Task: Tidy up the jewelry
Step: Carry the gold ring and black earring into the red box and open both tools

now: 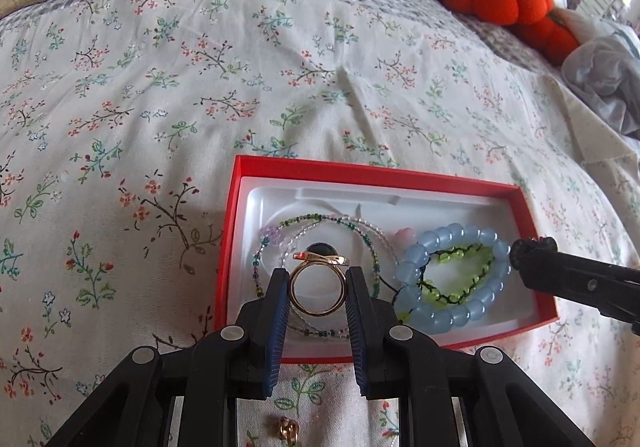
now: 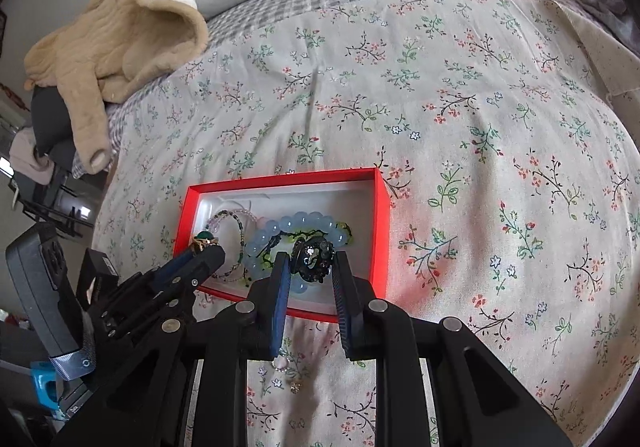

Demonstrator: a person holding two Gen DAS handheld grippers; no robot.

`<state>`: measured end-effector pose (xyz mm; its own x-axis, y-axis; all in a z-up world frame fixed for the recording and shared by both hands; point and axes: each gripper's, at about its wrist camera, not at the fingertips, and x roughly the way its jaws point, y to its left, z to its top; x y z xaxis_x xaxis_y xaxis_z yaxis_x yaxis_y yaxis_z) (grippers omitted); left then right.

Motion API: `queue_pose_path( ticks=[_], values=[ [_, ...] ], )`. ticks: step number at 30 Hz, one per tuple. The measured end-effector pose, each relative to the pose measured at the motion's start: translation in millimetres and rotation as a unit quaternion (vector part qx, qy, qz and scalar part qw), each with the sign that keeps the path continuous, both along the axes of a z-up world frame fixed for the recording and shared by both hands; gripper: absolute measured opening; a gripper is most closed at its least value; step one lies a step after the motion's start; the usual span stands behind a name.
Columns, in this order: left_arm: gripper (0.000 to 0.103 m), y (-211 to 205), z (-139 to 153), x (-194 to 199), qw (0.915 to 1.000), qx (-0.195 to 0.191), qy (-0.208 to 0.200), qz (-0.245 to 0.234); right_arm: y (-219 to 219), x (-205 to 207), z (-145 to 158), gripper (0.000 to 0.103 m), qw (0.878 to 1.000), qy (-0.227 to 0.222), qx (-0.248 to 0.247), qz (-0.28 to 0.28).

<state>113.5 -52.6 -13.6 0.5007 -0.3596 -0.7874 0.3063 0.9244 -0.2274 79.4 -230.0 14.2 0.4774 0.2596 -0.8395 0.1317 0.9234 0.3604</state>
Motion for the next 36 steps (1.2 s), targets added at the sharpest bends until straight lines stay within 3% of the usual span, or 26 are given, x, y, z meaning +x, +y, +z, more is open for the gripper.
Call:
queue_pose_path(
  ticks=[6, 10, 17, 27, 36],
  values=[
    [0.024, 0, 0, 1, 1.0000, 0.000, -0.001, -0.002, -2, 3, -7, 0.023, 1.000, 0.009, 0.000, 0.000],
    [0.036, 1, 8, -4, 1.0000, 0.003, -0.008, -0.002, -2, 4, -6, 0.023, 1.000, 0.009, 0.000, 0.000],
    [0.041, 17, 28, -20, 0.9998, 0.008, -0.013, 0.011, 6, 6, -4, 0.023, 1.000, 0.009, -0.003, 0.008],
    [0.042, 45, 25, -31, 0.9975, 0.039, 0.039, 0.044, 16, 12, -12, 0.023, 1.000, 0.021, -0.007, 0.016],
    [0.047, 51, 19, -32, 0.9960, 0.051, 0.054, 0.049, 18, 11, -8, 0.028, 1.000, 0.019, 0.001, 0.023]
  ],
)
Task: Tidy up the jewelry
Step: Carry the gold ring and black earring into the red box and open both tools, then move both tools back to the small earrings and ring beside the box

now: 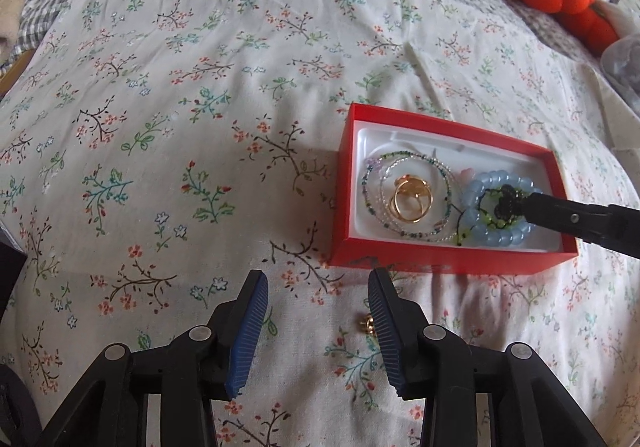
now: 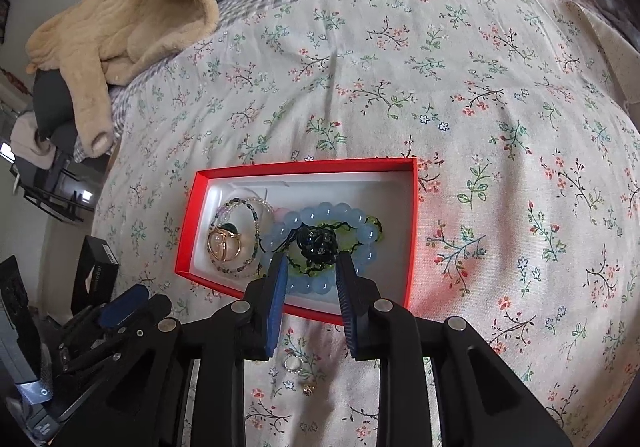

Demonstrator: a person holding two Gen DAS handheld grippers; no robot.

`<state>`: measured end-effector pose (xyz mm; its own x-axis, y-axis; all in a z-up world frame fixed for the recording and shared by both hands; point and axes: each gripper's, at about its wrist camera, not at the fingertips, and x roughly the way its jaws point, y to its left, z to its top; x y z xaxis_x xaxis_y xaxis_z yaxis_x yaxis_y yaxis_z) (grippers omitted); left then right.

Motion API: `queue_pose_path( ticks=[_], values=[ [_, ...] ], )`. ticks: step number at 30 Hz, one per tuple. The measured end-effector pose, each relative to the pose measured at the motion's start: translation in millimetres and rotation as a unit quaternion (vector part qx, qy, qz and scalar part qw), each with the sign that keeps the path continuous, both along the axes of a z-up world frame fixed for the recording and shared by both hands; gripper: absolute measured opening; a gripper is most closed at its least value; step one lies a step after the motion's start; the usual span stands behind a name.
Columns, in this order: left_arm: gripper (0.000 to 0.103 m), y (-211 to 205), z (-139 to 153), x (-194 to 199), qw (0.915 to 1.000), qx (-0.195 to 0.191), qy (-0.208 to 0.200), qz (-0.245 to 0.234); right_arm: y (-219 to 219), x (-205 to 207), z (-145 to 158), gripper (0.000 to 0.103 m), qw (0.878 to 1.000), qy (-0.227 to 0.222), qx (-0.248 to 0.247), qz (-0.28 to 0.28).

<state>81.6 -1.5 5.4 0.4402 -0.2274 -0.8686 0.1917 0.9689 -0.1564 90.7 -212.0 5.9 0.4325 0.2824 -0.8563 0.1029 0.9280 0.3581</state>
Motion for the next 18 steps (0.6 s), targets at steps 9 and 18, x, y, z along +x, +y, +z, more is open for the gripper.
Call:
queue_pose_path(
  ticks=[9, 18],
  values=[
    [0.055, 3, 0, -6, 0.9998, 0.010, 0.013, 0.009, -5, -24, 15, 0.036, 1.000, 0.002, -0.001, -0.002],
    [0.058, 5, -6, -18, 0.9990, 0.024, 0.035, 0.016, -1, -56, 11, 0.046, 0.999, 0.023, -0.029, 0.002]
  ],
)
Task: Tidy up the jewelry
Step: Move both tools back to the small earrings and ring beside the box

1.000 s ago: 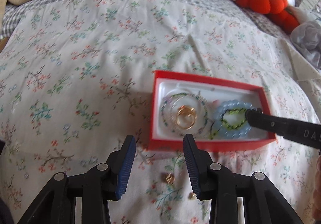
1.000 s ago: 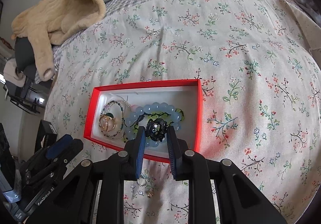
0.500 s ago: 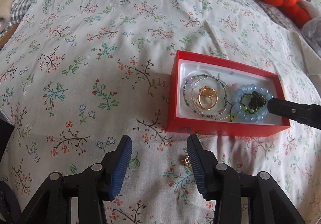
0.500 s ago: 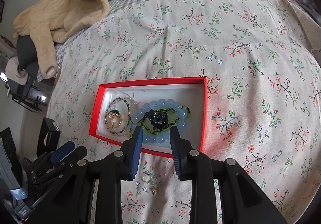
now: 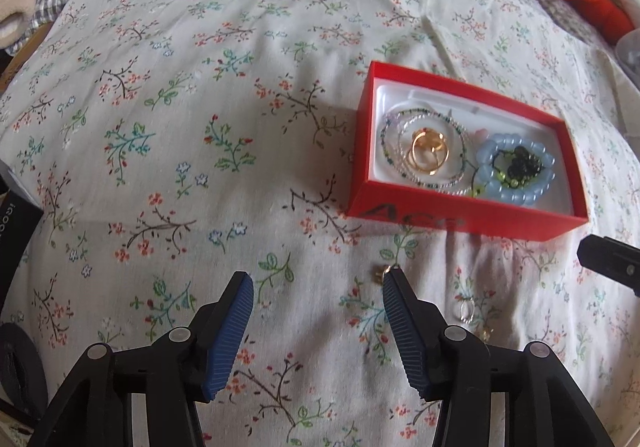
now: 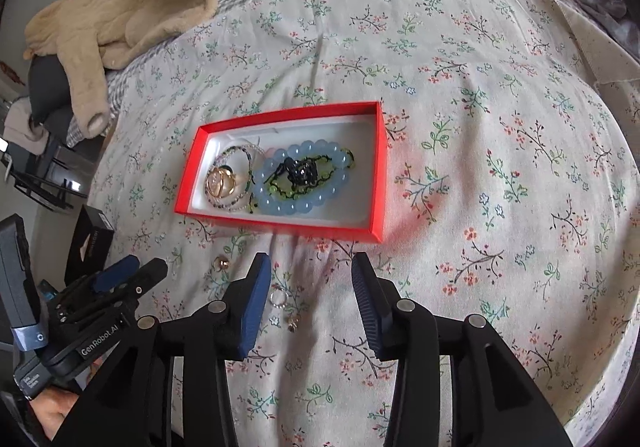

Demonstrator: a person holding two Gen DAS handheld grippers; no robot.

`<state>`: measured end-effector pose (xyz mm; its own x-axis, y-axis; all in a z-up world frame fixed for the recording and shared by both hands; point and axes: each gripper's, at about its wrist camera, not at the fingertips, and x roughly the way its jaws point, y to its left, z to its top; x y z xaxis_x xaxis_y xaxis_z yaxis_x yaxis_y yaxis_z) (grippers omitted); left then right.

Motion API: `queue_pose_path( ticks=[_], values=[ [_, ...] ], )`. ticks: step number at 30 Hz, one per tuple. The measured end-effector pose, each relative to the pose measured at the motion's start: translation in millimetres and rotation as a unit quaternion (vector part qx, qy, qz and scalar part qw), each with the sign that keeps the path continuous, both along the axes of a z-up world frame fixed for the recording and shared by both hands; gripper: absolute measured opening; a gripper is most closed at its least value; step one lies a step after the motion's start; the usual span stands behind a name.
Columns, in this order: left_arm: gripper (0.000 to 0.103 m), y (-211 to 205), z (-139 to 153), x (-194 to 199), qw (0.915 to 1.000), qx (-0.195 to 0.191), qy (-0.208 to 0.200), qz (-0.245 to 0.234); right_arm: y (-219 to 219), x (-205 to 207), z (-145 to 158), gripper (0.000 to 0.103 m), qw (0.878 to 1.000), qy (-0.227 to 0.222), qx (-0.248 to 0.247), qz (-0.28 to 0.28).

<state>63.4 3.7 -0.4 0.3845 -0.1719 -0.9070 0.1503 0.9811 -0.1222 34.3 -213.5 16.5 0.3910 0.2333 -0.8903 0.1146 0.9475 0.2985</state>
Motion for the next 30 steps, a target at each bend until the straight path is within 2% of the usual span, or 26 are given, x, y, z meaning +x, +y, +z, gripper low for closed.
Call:
queue_pose_path(
  ticks=[3, 7, 9, 12, 15, 22, 26, 30],
  values=[
    [0.059, 0, -4, -5, 0.9999, 0.012, 0.005, 0.001, 1, -8, -6, 0.048, 1.000, 0.015, -0.006, -0.002],
    [0.066, -2, -11, -12, 0.9998, 0.016, 0.013, -0.004, 3, -18, -11, 0.056, 1.000, 0.021, -0.012, -0.004],
    [0.070, -4, -15, -18, 0.9997, 0.019, 0.014, -0.011, 7, -23, -14, 0.056, 1.000, 0.021, -0.019, 0.000],
    [0.071, -6, -24, -27, 0.9994, 0.022, 0.012, -0.023, 14, -30, -18, 0.056, 0.999, 0.016, -0.040, 0.015],
    [0.077, -8, -31, -34, 0.9989, 0.027, 0.009, -0.037, 22, -39, -25, 0.056, 0.997, 0.003, -0.074, 0.038],
    [0.079, -2, -56, -49, 0.9979, 0.025, -0.023, -0.056, 25, -61, -53, 0.056, 0.991, -0.032, -0.111, 0.069],
    [0.085, 0, -63, -57, 0.9933, 0.028, -0.079, -0.079, 30, -66, -60, 0.056, 0.986, -0.064, -0.110, 0.104],
    [0.085, -4, -65, -57, 0.9890, 0.036, -0.109, -0.092, 43, -72, -60, 0.056, 0.977, -0.107, -0.128, 0.134]
  ],
)
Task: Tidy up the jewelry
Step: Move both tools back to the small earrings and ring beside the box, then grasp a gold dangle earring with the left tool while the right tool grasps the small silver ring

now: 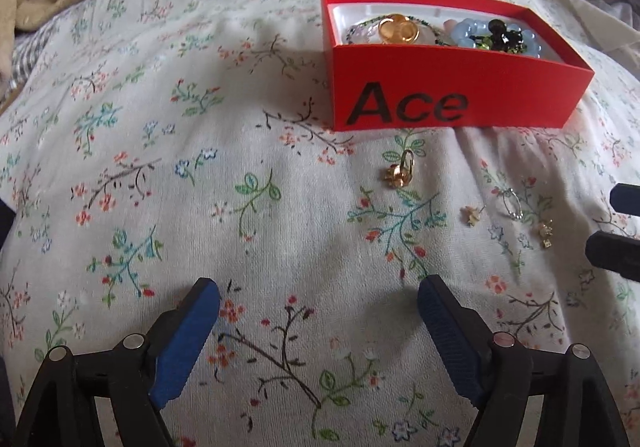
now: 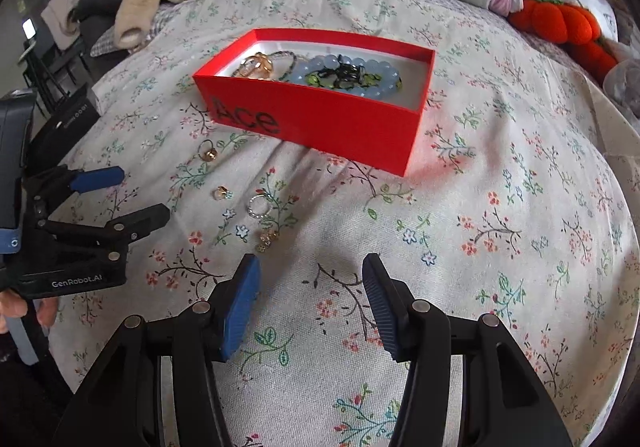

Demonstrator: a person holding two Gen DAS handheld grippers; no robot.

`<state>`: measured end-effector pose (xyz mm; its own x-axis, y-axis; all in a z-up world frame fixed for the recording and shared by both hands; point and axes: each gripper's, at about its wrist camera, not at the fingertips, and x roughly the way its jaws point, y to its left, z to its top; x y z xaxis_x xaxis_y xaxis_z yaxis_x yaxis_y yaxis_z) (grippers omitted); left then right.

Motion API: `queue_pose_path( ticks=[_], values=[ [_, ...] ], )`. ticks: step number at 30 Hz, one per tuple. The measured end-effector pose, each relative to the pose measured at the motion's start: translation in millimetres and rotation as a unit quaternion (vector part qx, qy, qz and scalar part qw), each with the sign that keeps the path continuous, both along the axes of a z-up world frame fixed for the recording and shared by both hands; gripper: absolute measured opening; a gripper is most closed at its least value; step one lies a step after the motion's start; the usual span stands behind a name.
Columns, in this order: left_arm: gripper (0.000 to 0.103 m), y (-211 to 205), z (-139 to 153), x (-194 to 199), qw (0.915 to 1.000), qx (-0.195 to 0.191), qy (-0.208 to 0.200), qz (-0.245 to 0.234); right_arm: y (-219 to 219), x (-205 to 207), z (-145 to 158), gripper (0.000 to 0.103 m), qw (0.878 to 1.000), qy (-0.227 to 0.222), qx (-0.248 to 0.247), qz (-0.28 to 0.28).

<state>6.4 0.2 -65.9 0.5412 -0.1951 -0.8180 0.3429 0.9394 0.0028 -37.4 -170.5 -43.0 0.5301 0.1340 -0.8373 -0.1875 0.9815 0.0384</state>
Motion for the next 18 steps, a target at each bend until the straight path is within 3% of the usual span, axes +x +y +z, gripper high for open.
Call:
queue_pose_path(
  ticks=[4, 7, 10, 18],
  values=[
    [0.085, -3, 0, 8, 1.0000, 0.003, 0.001, 0.002, 18, 1, 1, 0.054, 0.999, -0.015, 0.002, 0.039],
    [0.085, -6, 1, 14, 0.9999, 0.007, 0.002, 0.008, 29, 6, 2, 0.045, 0.998, -0.021, -0.001, 0.059],
    [0.085, -8, 1, 19, 1.0000, 0.006, 0.003, 0.006, 33, 18, -3, 0.038, 0.998, -0.006, 0.019, 0.058],
    [0.081, -10, 0, 20, 1.0000, 0.009, -0.001, -0.002, 30, 43, -19, 0.032, 0.998, 0.024, 0.038, 0.039]
  ],
)
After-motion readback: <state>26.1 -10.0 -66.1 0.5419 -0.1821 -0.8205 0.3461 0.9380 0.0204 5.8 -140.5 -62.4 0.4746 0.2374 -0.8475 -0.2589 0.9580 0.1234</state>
